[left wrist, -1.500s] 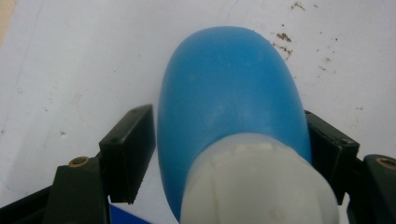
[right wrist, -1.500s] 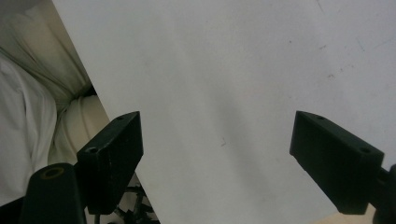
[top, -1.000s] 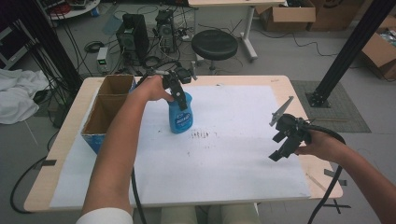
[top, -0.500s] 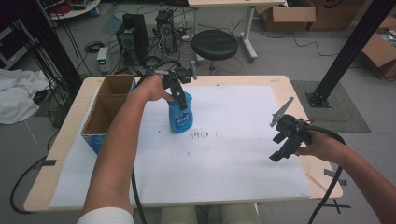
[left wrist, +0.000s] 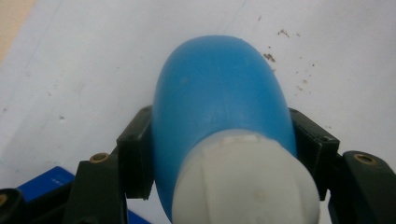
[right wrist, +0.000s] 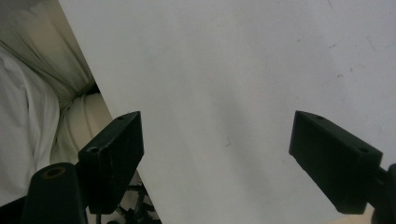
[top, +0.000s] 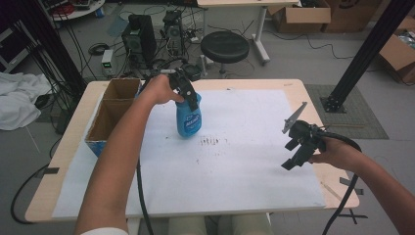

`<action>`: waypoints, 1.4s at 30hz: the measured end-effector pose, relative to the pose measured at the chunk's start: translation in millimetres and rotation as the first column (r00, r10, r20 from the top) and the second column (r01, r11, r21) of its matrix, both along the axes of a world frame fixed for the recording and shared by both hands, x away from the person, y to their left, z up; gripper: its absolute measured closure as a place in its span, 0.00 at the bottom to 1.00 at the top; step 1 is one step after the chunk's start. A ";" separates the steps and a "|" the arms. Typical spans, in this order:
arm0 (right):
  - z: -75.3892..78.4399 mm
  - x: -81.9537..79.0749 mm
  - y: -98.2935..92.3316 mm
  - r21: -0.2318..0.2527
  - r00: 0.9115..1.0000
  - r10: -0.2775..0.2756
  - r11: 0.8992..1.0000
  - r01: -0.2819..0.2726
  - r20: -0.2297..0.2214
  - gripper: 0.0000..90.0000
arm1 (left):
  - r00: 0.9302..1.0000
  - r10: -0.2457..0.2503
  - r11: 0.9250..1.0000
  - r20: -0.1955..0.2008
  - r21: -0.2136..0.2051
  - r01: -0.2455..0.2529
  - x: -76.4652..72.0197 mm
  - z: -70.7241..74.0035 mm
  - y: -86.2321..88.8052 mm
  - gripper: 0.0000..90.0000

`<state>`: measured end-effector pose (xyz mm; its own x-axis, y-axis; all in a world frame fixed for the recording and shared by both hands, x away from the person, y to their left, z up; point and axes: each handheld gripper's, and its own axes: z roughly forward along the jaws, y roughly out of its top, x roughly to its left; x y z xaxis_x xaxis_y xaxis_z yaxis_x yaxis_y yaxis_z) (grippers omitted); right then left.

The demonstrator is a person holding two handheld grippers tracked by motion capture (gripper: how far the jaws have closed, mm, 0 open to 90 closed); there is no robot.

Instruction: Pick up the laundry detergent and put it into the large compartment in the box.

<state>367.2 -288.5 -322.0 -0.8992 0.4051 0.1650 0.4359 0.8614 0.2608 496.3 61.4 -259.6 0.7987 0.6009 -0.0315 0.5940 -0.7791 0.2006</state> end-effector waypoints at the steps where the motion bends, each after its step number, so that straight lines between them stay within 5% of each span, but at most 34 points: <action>1: 0.2 0.1 0.3 0.002 1.000 0.001 1.000 -0.001 0.001 0.19 | 1.000 0.009 1.000 0.002 -0.002 -0.009 -1.5 3.8 0.1 0.41; 10: 3.9 -2.8 3.7 0.010 1.000 0.021 1.000 -0.021 0.018 0.20 | 0.994 0.105 0.994 0.032 -0.016 -0.104 -16.8 39.7 2.5 0.41; 19: 5.1 -6.7 5.7 0.009 0.999 0.041 0.999 -0.041 0.029 0.20 | 0.978 0.196 0.981 0.074 -0.015 -0.195 -34.2 73.9 4.8 0.41; 30: 6.2 -11.4 10.4 0.007 0.998 0.054 0.998 -0.055 0.032 0.20 | 0.935 0.340 0.940 0.096 -0.043 -0.338 -49.5 110.3 17.5 0.41; 39: 5.9 -13.8 13.4 0.001 0.997 0.073 0.997 -0.073 0.036 0.20 | 0.878 0.466 0.885 0.108 -0.056 -0.463 -59.8 126.3 37.3 0.41; 42: 6.6 -14.7 14.7 -0.001 0.997 0.075 0.997 -0.075 0.034 0.20 | 0.865 0.490 0.872 0.110 -0.056 -0.487 -63.1 129.9 43.8 0.41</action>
